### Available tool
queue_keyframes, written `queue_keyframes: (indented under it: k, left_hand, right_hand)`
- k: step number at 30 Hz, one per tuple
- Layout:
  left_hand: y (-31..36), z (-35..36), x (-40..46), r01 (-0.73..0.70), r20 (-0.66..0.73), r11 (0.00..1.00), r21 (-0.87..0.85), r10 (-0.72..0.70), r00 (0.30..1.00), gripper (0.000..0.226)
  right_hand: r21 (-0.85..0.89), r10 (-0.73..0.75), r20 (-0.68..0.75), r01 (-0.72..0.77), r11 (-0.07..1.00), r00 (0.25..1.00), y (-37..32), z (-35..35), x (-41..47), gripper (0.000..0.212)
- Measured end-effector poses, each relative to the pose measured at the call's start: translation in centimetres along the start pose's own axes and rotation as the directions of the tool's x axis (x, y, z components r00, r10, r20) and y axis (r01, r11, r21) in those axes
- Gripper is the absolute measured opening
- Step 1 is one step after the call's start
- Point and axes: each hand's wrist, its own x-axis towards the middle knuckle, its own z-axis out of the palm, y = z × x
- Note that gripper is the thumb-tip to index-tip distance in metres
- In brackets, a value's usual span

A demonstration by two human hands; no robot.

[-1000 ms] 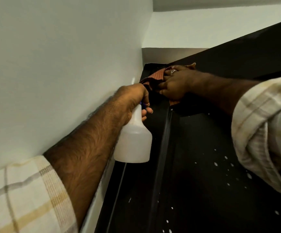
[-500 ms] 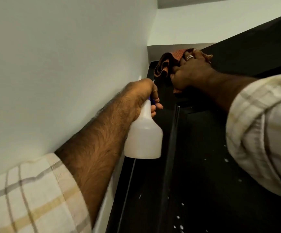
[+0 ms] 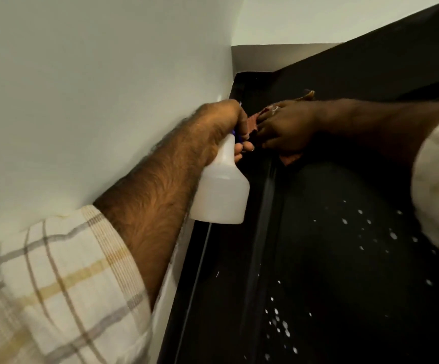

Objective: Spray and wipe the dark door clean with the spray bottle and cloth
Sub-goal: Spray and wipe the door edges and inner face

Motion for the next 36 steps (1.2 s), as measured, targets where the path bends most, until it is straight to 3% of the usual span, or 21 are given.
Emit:
queue_keyframes:
  k: [2, 4, 8, 9, 12, 14, 17, 21, 25, 28, 30, 34, 36]
  left_hand:
    - [0.3, -0.2, -0.6, 0.012, 0.003, 1.0, -0.007, -0.012, 1.0, 0.032]
    - [0.2, -0.1, -0.9, 0.006, 0.004, 1.0, -0.003, -0.006, 1.0, 0.027]
    - [-0.9, 0.3, -0.7, 0.008, 0.006, 1.0, 0.003, -0.008, 1.0, 0.017]
    - [-1.2, 0.4, -0.8, 0.016, 0.002, 1.0, 0.002, -0.016, 1.0, 0.016]
    - [-1.7, 0.3, -1.2, 0.031, -0.008, 1.0, 0.007, -0.031, 0.999, 0.013]
    - [-1.8, -0.1, -1.7, 0.039, -0.02, 0.999, 0.015, -0.039, 0.999, 0.016]
    - [-1.6, -0.6, -2.4, 0.03, -0.033, 1.0, 0.006, -0.03, 0.999, 0.012]
    - [-2.3, -1.1, -2.8, 0.043, -0.054, 0.999, -0.009, -0.044, 0.998, 0.021]
    - [-2.7, -1.4, -3.7, 0.067, -0.058, 0.998, 0.006, -0.067, 0.996, 0.02]
    - [-2.9, -1.5, -4.2, 0.072, -0.061, 0.997, -0.028, -0.074, 0.995, 0.02]
    - [-2.9, -1.8, -4.3, 0.075, -0.073, 0.997, -0.025, -0.077, 0.994, 0.023]
    - [-2.6, -2.1, -5.2, 0.074, -0.062, 0.997, 0.016, -0.073, 0.995, 0.018]
    - [-2.8, -2.2, -5.7, 0.077, -0.056, 0.997, 0.003, -0.076, 0.996, 0.017]
  right_hand:
    - [0.071, -0.033, 0.023, 0.032, 0.997, 0.999, 0.5, -0.7, -3.9, 0.026]
    - [0.068, 0.048, 0.01, -0.048, 0.997, 0.999, 2.6, -0.8, -6.7, 0.016]
    - [-0.099, 0.326, -0.149, -0.342, 0.934, 0.933, 5.3, -0.3, -7.0, 0.064]
    - [-0.11, 0.319, -0.145, -0.336, 0.936, 0.937, 4.1, 0.2, -6.4, 0.065]
    - [-0.023, 0.059, -0.05, -0.061, 0.998, 0.997, 0.2, 1.9, -5.2, 0.055]
    - [0.077, -0.026, -0.072, 0.031, 0.997, 0.997, 0.1, 1.8, -5.6, 0.052]
    - [0.052, 0.063, -0.199, -0.053, 0.997, 0.978, 0.5, 1.6, -6.3, 0.065]
    - [0.099, 0.054, -0.121, -0.042, 0.994, 0.991, -1.3, 2.0, -6.2, 0.065]
    - [-0.07, 0.123, -0.141, -0.134, 0.989, 0.982, 0.0, 1.4, -6.6, 0.047]
    - [0.147, 0.038, -0.061, -0.029, 0.989, 0.997, -2.0, 1.9, -6.7, 0.036]
    - [0.176, 0.008, -0.072, 0.005, 0.984, 0.997, -1.7, 2.1, -6.1, 0.041]
    - [-0.006, 0.278, -0.135, -0.281, 0.96, 0.951, -2.3, 2.8, -2.9, 0.066]
    - [-0.001, 0.269, -0.115, -0.271, 0.963, 0.956, -4.9, 3.7, -1.2, 0.066]
